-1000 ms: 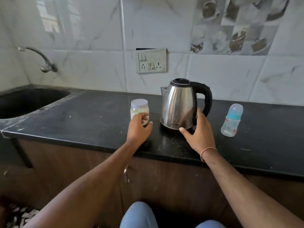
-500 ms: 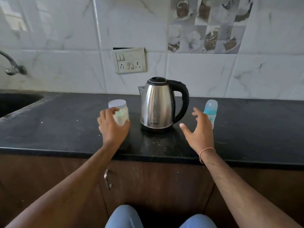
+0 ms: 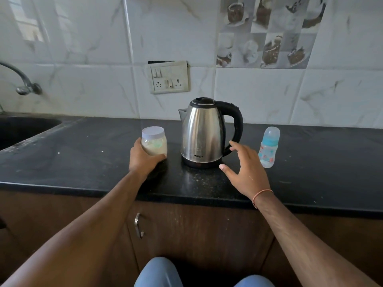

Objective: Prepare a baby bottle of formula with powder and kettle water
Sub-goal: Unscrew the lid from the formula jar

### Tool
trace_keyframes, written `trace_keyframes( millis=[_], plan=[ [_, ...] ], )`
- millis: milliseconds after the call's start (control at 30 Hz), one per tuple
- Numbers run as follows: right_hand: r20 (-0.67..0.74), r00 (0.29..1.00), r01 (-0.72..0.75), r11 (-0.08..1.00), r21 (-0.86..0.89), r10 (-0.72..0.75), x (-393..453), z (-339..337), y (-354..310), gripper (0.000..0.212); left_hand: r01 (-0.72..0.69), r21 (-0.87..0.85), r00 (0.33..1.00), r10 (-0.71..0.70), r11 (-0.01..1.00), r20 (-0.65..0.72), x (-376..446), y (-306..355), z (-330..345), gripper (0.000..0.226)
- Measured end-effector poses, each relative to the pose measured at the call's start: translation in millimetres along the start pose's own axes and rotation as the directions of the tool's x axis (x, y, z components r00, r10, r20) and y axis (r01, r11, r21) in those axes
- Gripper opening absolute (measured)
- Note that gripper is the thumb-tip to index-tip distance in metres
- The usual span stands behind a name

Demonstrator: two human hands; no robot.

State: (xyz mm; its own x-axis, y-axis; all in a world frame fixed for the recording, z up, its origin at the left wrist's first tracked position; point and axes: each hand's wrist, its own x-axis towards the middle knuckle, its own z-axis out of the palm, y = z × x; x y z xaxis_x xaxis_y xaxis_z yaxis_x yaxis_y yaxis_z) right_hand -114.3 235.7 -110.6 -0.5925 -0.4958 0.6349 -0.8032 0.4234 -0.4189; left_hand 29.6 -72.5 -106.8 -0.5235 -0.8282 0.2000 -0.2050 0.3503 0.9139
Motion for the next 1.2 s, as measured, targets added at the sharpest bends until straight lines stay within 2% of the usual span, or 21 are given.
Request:
trace_keyframes(
  millis=[133, 267, 400, 567, 667, 733, 967, 1200],
  plan=[
    [0.016, 1.0, -0.017, 0.999, 0.048, 0.016, -0.3, 0.4, 0.9, 0.073, -0.021, 0.09, 0.993, 0.011, 0.996, 0.114, -6.4, -2.4, -0.9, 0.104],
    [0.089, 0.996, -0.025, 0.995, 0.098, 0.016, -1.6, 1.5, -1.2, 0.075, -0.137, 0.116, 0.965, 0.106, 0.984, 0.241, -28.8, 5.3, 1.5, 0.108],
    [0.244, 0.97, -0.04, 0.985, 0.167, -0.002, -1.0, 4.0, -6.5, 0.084, -0.254, 0.112, 0.906, 0.196, 0.961, 0.374, -51.6, 11.1, 11.0, 0.082],
    [0.345, 0.939, -0.081, 0.968, 0.239, -0.007, 1.0, 5.7, -18.0, 0.09, -0.401, 0.098, 0.81, 0.303, 0.911, 0.501, -77.5, 24.9, 26.7, 0.081],
    [0.372, 0.928, -0.137, 0.944, 0.301, 0.016, 3.4, 7.3, -19.0, 0.086, -0.46, 0.066, 0.767, 0.359, 0.886, 0.532, -87.9, 32.5, 43.1, 0.079],
    [0.382, 0.923, -0.185, 0.926, 0.328, 0.05, 4.7, 7.1, -17.1, 0.084, -0.473, 0.054, 0.763, 0.378, 0.88, 0.524, -90.6, 34.1, 48.4, 0.082],
    [0.4, 0.911, -0.258, 0.894, 0.366, 0.099, 6.4, 8.7, -9.3, 0.094, -0.511, 0.001, 0.729, 0.433, 0.859, 0.53, -88.0, 34.8, 47.4, 0.078],
    [0.39, 0.907, -0.307, 0.884, 0.353, 0.159, 10.4, 9.8, -13.4, 0.079, -0.512, 0.006, 0.683, 0.403, 0.859, 0.609, -72.8, 41.5, 55.6, 0.092]
  ],
)
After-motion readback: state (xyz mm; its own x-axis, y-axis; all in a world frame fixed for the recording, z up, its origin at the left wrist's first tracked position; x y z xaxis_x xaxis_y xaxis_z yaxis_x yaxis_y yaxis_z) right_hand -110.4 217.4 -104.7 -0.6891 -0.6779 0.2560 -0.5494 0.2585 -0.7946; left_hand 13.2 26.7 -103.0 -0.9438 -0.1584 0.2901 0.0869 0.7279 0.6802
